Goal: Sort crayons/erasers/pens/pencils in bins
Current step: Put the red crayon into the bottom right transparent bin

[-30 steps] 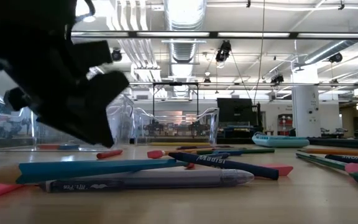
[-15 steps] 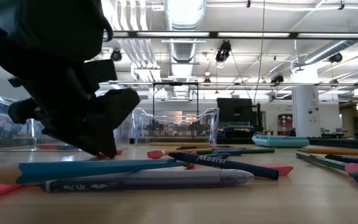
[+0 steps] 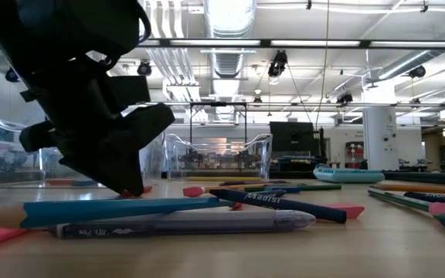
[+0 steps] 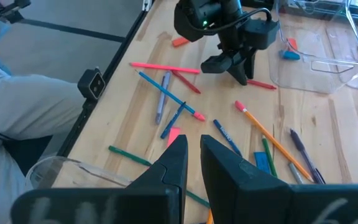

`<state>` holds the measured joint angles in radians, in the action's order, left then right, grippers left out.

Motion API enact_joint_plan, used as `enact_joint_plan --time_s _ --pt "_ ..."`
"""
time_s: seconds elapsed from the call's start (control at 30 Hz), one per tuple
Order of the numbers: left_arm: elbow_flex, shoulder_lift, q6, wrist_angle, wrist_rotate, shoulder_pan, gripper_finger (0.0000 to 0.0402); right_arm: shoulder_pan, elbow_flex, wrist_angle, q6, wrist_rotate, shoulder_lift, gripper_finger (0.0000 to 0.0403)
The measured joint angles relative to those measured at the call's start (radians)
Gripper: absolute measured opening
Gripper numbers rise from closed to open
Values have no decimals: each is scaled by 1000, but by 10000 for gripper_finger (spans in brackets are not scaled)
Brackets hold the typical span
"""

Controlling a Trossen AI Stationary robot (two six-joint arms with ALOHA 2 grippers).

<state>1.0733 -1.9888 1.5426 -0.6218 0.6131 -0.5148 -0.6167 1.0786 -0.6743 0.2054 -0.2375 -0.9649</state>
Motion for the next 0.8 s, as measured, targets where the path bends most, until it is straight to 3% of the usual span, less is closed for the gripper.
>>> enact_joint_plan --time_s 0.2,0.4,0.67,0.8 --pt "0 -1 -62 21 -15 -1 11 0 0 0 2 0 0 38" --pt "27 1 -187 17 -28 -2 6 0 0 0 1 0 0 38" --pt "80 94 -410 51 -51 -30 3 -1 14 2 -7 6 17 38" --pt "120 131 -500 55 18 -33 2 -1 14 -1 -21 8 23 38"
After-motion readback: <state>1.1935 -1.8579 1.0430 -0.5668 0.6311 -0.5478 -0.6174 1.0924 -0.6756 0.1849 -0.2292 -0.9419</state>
